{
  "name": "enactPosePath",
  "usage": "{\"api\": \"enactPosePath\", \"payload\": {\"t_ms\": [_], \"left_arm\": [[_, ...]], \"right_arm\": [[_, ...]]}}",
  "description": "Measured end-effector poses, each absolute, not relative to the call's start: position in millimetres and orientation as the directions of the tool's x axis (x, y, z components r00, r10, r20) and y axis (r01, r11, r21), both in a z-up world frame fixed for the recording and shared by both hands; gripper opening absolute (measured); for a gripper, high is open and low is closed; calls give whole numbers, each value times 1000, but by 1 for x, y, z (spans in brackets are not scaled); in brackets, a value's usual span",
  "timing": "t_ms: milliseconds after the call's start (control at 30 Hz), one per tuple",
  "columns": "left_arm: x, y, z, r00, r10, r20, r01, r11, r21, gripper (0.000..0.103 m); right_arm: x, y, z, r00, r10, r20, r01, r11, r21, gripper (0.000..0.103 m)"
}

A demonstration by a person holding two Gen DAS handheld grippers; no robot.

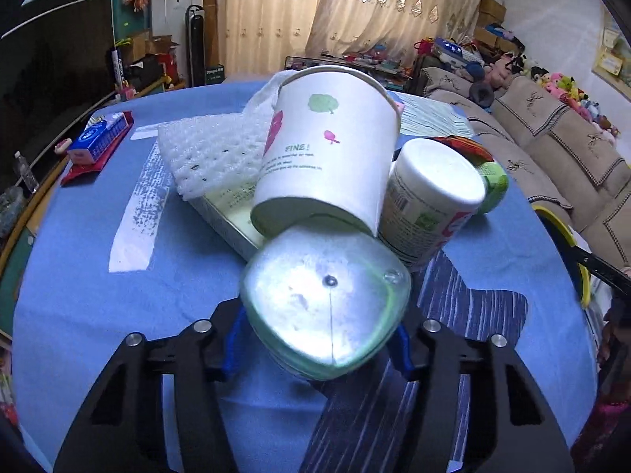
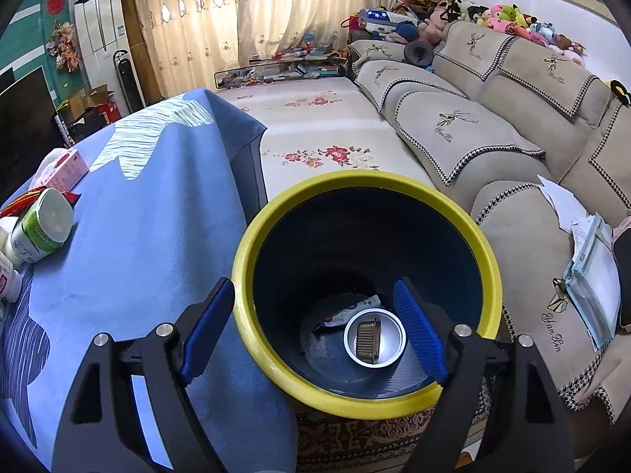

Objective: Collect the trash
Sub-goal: 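Grasp the green-lidded clear cup with the left gripper, then carry the green-lidded cup over the bin and open the left gripper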

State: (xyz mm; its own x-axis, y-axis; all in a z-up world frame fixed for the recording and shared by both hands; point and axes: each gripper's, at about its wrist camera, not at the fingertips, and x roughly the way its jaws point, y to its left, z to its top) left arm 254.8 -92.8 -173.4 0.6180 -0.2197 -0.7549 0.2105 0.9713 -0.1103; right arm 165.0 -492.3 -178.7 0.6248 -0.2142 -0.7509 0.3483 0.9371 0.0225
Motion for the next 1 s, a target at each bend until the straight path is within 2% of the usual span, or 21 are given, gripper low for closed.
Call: {"api": "enactPosePath", "payload": {"t_ms": [233, 533, 767, 1000], "left_arm": [[234, -90, -167, 611, -222, -760, 222, 969, -105, 56], [190, -116, -122, 636, -292, -714, 314, 944, -106, 56], [182, -189, -84, 599, -424, -680, 484, 868, -115, 56], [192, -297, -75, 501, -534, -682, 647, 754, -115, 56]], "right_arm": [[155, -489, -172, 639, -209, -740, 343, 939, 31, 78], [136, -492, -159, 660, -210, -721, 349, 936, 47, 78], [112, -513, -157, 664, -231, -711, 386, 921, 60, 78], [84, -555, -157, 661, -274, -699, 458, 884, 87, 78]]}}
